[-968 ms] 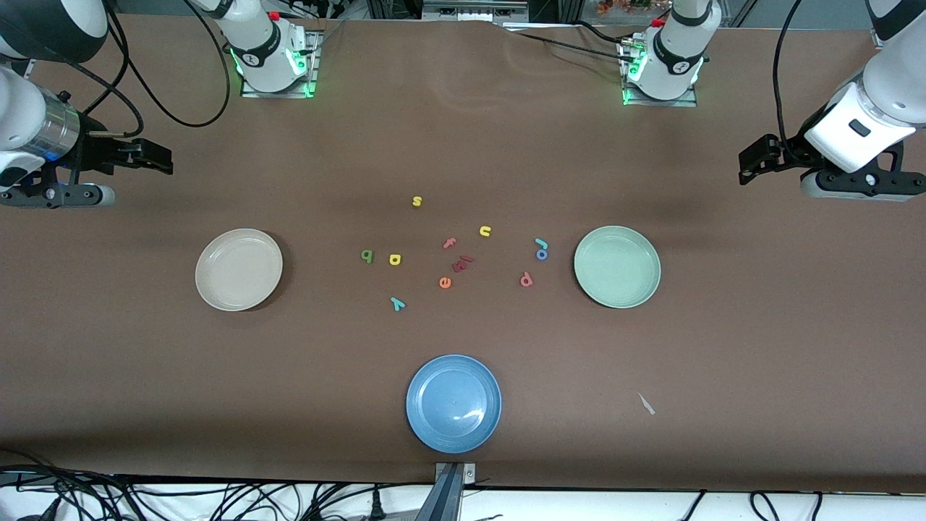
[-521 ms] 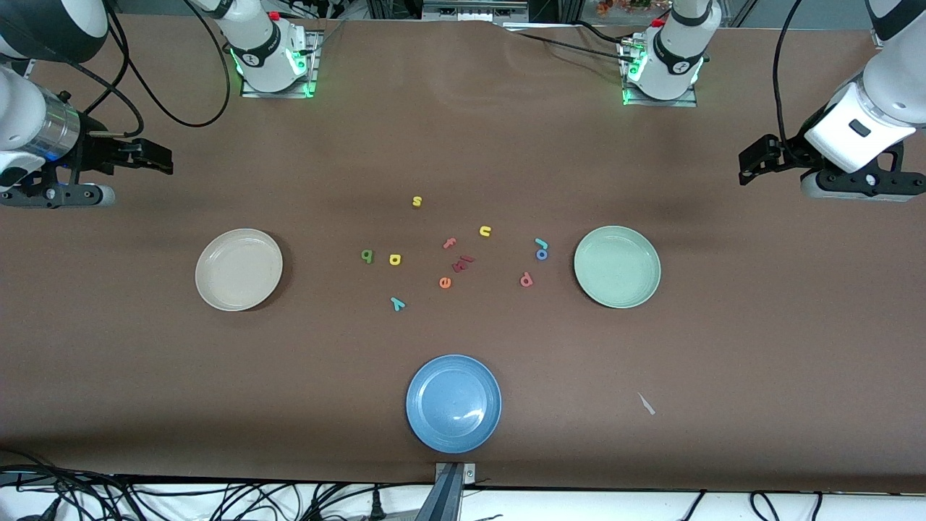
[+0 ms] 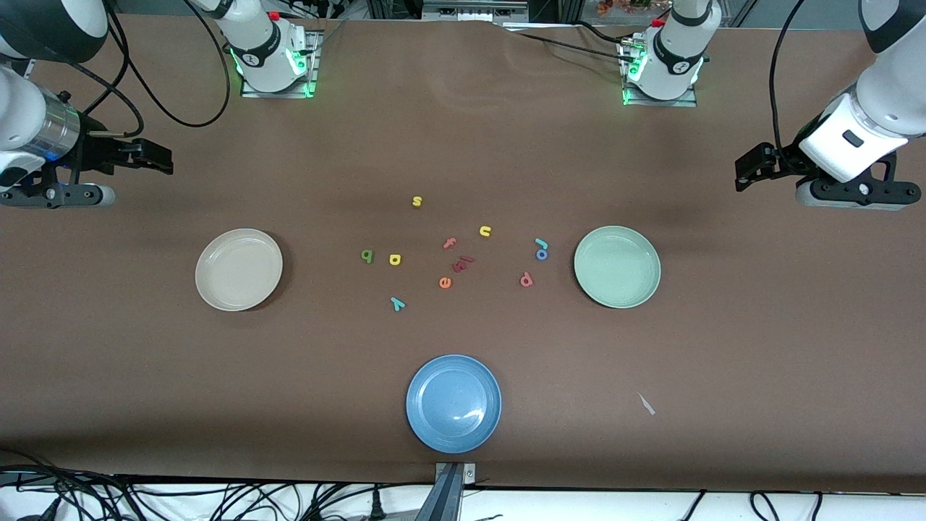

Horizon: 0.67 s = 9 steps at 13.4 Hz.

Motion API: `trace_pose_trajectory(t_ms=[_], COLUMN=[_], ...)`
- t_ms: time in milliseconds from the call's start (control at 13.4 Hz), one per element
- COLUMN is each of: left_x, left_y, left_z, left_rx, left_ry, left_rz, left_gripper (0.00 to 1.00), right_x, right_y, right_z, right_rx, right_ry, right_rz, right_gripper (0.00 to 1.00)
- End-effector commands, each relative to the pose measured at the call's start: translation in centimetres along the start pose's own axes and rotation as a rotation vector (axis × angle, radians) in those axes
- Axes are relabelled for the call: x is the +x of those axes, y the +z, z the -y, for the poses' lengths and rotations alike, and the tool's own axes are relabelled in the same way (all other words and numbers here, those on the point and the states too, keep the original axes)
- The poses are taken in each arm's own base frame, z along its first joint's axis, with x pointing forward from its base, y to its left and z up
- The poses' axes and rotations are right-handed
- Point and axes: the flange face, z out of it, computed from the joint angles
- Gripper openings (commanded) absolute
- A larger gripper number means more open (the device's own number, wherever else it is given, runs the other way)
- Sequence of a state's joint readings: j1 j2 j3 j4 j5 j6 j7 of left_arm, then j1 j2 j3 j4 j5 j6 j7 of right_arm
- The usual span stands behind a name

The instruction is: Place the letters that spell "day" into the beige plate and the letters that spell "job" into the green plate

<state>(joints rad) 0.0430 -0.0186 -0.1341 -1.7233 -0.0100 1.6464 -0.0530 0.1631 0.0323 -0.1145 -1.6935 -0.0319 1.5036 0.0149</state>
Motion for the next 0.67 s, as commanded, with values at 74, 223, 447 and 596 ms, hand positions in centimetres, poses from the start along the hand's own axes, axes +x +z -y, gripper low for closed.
trace_pose_trajectory(t_ms=[74, 223, 447, 596], left_x=[0.5, 0.5, 0.5, 1.0], left_y=[-0.3, -0.3, -0.1, 1.4], left_z=[-0.2, -0.4, -0.6, -1.3], left_rx=[-0.015, -0.015, -0.019, -0.016], left_ry=[0.012, 0.015, 0.019, 0.033], left_rz=[0.002, 0.002, 0.009, 0.051], left_gripper=[1.0, 1.0, 1.0, 1.0], right_x=[-0.4, -0.4, -0.4, -0.4], right_y=[-0.6, -0.6, -0.6, -0.6], right_z=[0.0, 0.0, 0.0, 0.0], right_rx=[0.013, 0.013, 0.013, 0.013], right_ry=[-0.013, -0.013, -0.013, -0.013], right_rz=[0.002, 0.003, 0.003, 0.003], right_gripper=[1.0, 1.0, 1.0, 1.0])
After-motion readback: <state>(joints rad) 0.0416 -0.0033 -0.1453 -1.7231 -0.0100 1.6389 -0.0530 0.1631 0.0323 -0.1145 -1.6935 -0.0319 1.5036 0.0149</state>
